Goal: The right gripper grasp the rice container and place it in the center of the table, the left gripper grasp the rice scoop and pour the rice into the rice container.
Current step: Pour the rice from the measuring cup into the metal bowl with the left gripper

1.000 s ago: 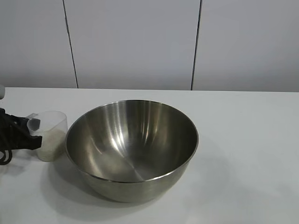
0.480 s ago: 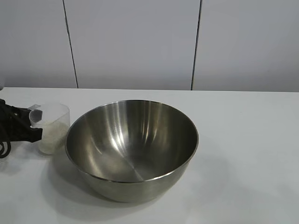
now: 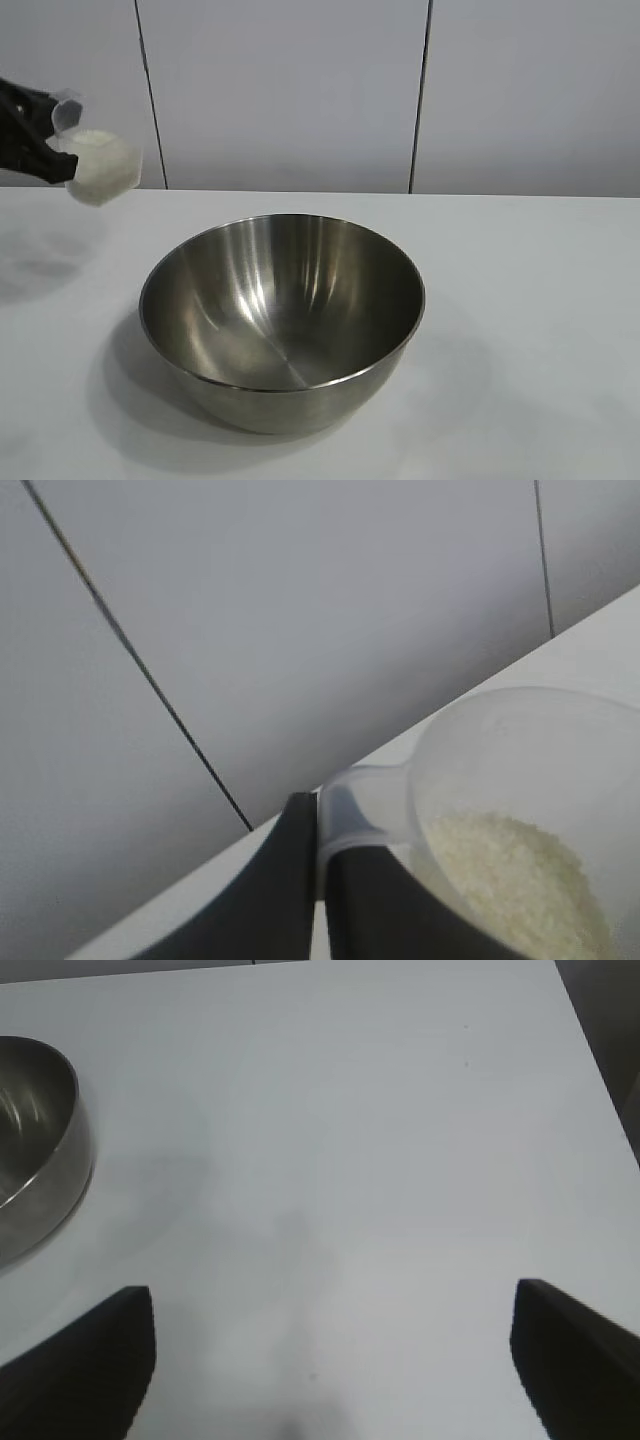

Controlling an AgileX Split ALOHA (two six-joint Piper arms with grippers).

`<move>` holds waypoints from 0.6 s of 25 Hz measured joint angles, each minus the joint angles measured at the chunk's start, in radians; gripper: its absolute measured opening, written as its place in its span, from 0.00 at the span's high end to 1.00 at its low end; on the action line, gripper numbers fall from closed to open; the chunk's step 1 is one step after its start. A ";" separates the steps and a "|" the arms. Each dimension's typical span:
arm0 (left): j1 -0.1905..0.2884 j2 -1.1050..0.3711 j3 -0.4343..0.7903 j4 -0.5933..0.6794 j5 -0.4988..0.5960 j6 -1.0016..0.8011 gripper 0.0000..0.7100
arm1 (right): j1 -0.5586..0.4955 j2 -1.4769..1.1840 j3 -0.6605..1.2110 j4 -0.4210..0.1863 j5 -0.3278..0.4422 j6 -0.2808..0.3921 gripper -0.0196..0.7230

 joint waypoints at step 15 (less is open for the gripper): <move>-0.213 0.151 -0.041 0.007 0.027 0.931 0.99 | 0.000 0.000 0.000 0.000 -0.001 0.000 0.08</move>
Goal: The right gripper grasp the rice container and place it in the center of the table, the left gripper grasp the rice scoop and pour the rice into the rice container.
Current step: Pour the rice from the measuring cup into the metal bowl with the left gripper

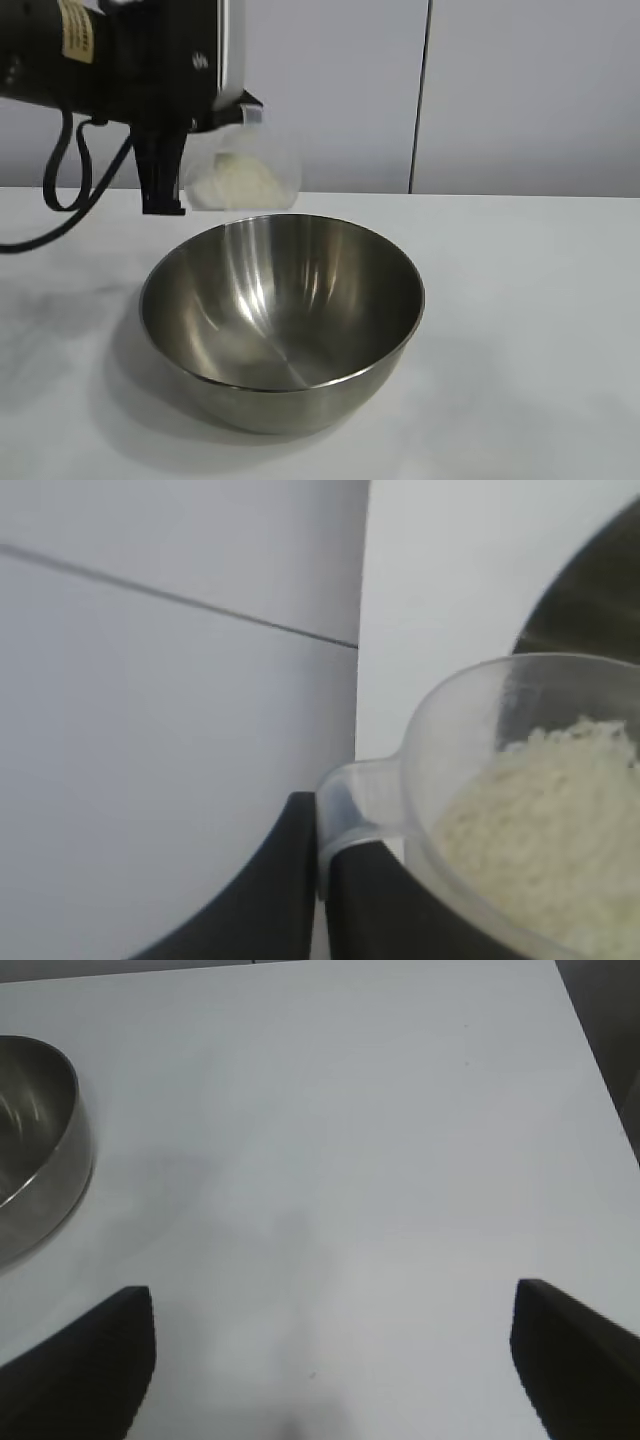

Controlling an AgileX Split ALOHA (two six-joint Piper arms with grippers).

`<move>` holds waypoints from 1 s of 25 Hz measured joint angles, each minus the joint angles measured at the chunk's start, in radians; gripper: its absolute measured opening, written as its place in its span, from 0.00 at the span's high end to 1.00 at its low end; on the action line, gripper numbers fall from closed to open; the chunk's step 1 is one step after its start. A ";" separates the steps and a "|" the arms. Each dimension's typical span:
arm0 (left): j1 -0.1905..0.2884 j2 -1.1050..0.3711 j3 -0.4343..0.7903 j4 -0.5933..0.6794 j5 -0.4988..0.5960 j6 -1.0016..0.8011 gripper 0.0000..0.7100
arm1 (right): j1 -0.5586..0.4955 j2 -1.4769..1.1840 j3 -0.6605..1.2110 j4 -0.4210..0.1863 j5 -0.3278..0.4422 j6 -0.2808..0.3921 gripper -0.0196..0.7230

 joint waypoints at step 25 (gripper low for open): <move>-0.005 0.002 0.000 0.320 -0.187 0.443 0.99 | 0.000 0.000 0.000 0.000 -0.001 0.000 0.08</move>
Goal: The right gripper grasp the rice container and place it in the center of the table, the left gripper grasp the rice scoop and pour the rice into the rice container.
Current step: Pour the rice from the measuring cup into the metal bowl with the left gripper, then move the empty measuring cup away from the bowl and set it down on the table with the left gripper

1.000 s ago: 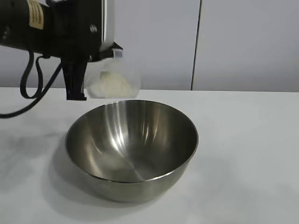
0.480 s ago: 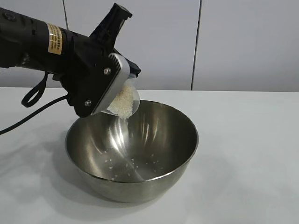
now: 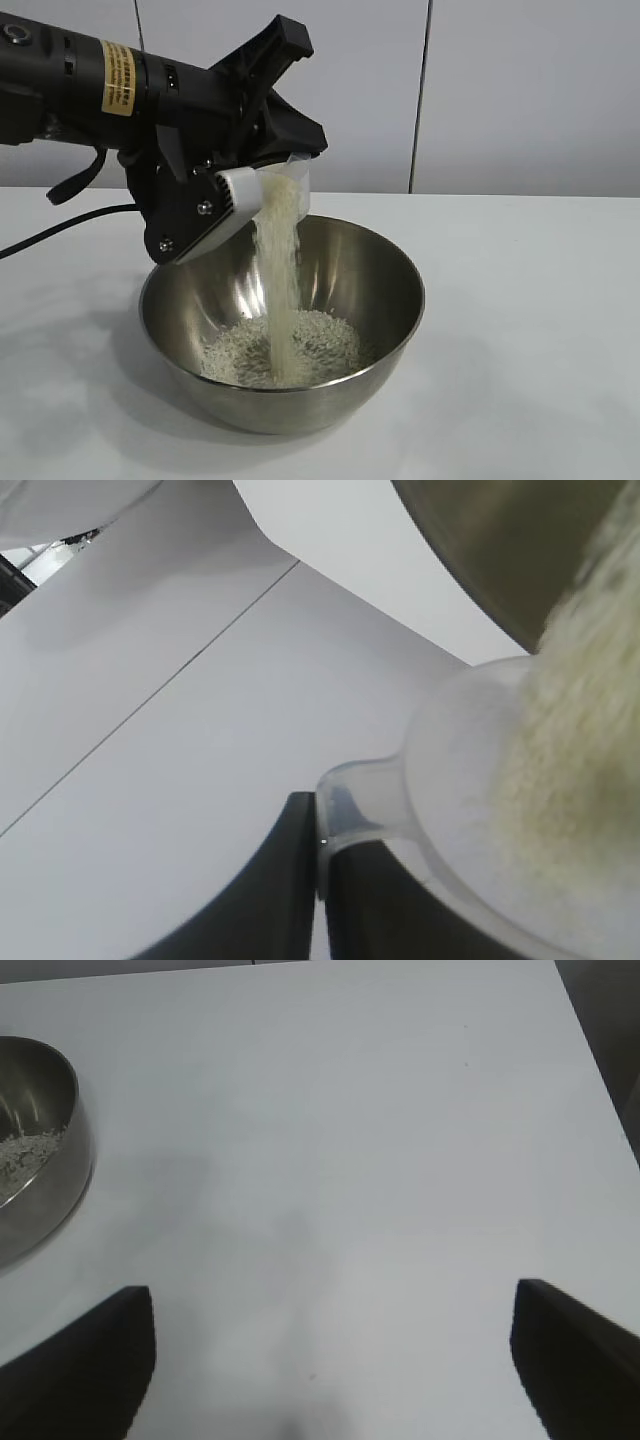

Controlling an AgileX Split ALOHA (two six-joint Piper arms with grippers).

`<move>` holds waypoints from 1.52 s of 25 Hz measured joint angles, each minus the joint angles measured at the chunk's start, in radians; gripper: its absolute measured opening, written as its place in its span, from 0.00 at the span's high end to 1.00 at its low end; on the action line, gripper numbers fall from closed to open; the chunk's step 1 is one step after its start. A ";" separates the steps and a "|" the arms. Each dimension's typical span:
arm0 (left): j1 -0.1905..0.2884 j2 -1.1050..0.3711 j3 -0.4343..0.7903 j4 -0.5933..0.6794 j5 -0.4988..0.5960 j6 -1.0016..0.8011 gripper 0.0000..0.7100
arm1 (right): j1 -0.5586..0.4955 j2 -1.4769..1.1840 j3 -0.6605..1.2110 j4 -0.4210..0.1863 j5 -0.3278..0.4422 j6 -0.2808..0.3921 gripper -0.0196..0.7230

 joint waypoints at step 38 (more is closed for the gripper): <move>-0.076 -0.023 -0.003 -0.489 -0.237 -1.751 0.99 | 0.000 0.000 0.000 0.000 0.001 0.000 0.08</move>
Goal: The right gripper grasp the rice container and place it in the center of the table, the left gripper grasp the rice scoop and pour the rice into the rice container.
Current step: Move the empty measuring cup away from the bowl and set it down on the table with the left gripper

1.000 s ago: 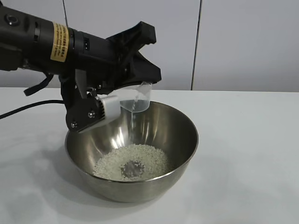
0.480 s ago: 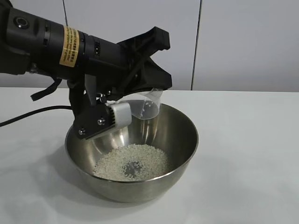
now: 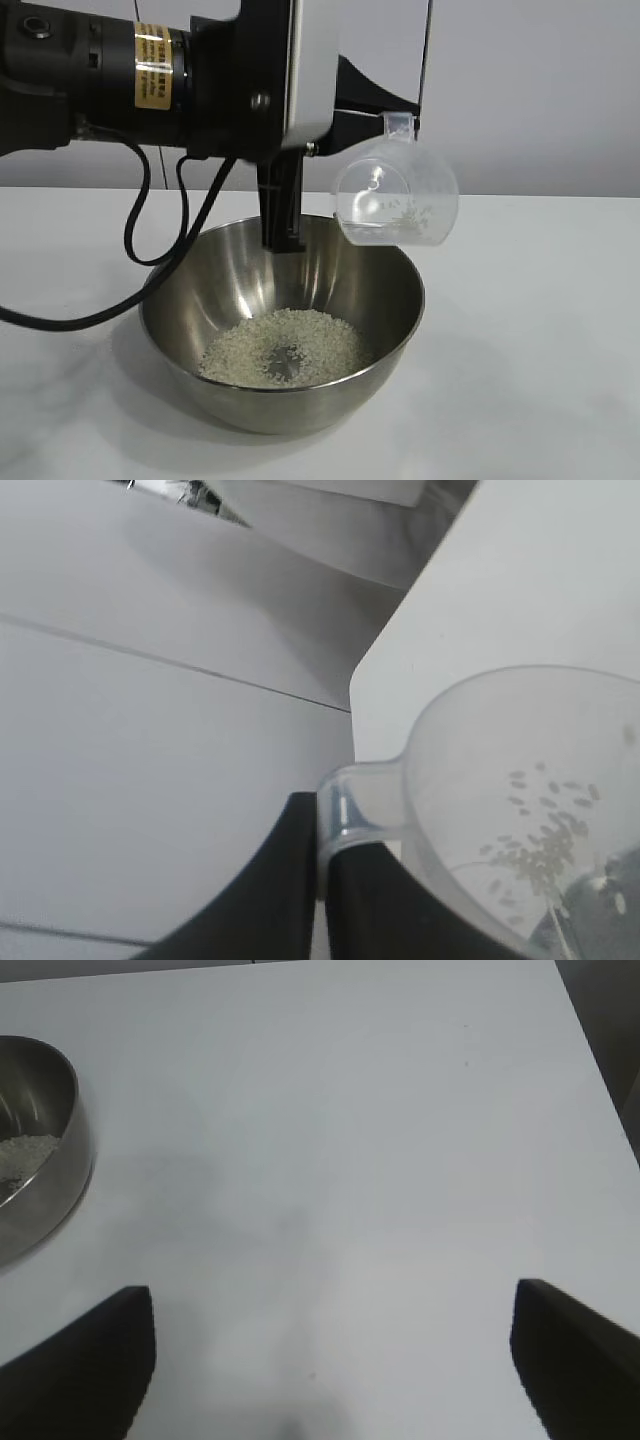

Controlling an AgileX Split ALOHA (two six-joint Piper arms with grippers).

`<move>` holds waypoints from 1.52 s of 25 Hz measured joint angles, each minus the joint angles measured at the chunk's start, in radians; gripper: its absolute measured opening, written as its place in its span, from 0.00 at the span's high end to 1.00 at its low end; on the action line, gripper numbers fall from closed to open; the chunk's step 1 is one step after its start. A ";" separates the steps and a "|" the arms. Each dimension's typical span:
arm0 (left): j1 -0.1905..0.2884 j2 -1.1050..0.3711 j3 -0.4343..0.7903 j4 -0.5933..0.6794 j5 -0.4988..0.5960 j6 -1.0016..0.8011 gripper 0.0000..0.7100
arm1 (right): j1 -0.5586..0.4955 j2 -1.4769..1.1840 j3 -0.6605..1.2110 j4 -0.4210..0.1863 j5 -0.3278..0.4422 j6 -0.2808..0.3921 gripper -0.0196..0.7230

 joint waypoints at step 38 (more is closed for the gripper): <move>0.497 0.342 0.490 -0.212 -0.351 0.008 0.99 | 0.000 0.000 0.000 -0.007 0.000 0.000 0.08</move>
